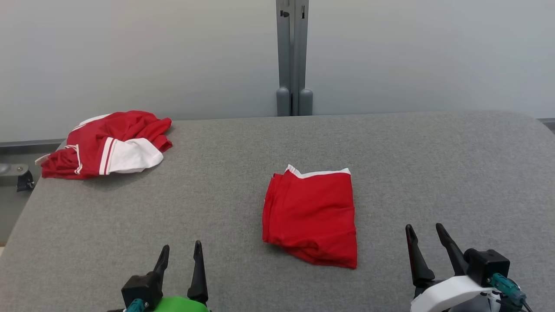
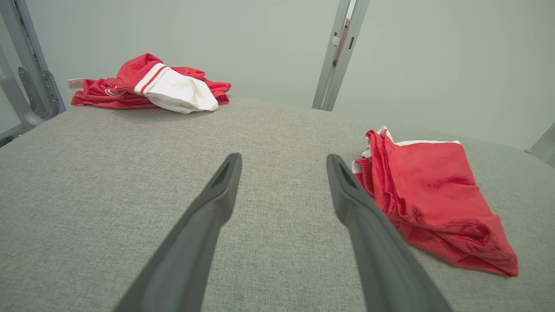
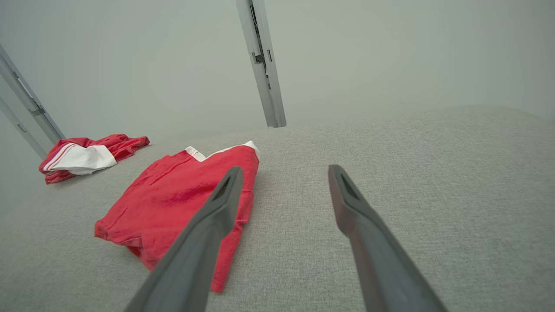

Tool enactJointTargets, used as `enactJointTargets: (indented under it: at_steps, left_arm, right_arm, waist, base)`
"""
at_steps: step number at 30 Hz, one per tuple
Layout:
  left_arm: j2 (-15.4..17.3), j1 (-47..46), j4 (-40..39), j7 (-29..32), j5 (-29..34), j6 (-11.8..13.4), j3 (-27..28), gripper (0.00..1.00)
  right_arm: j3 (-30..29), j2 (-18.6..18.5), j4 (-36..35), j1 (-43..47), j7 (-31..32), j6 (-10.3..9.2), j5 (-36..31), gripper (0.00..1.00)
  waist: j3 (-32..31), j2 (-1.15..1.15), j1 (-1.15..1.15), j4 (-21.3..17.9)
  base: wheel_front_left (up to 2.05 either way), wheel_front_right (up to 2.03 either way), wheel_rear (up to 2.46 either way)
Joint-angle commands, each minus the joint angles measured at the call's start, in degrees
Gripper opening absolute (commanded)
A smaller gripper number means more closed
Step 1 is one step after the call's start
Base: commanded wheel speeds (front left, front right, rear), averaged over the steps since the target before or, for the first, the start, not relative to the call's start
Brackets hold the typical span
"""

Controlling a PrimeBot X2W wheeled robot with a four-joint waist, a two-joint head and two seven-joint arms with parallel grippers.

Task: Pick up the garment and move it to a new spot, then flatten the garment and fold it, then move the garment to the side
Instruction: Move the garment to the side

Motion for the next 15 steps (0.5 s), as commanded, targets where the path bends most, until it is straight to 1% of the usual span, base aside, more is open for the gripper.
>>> enactJointTargets:
  at_steps: [1, 11, 13, 15]
  left_arm:
    - [-0.16, 0.43, 0.23, -0.01, 0.24, -0.28, 0.28, 1.0]
    - [-0.46, -0.17, 0.45, -0.01, 0.93, -0.52, 0.49, 1.0]
    - [-0.54, -0.54, 0.33, -0.01, 0.99, -0.45, 0.48, 1.0]
    - [-0.62, -0.84, 0.23, -0.01, 0.93, -0.49, 0.49, 1.0]
  right_arm:
    - [0.13, -0.04, 0.06, -0.19, -0.18, -0.09, 0.12, 1.0]
    - [0.53, -0.06, 2.27, -2.33, -0.18, -0.09, -2.16, 1.0]
    - [-0.02, -0.06, 3.42, -4.31, 0.87, -0.09, -2.58, 1.0]
    - [-0.69, -0.05, 4.39, -7.02, 3.22, -0.09, -2.92, 1.0]
  waist:
    - [0.04, 0.0, 0.0, 0.08]
    - [0.89, 0.0, 0.0, 0.92]
    - [1.32, 0.0, 0.0, 1.5]
    - [1.91, 0.0, 0.0, 2.42]
  base:
    - [0.0, 0.0, 0.0]
    - [0.0, 0.0, 0.0]
    - [0.0, 0.0, 0.0]
    - [0.0, 0.0, 0.0]
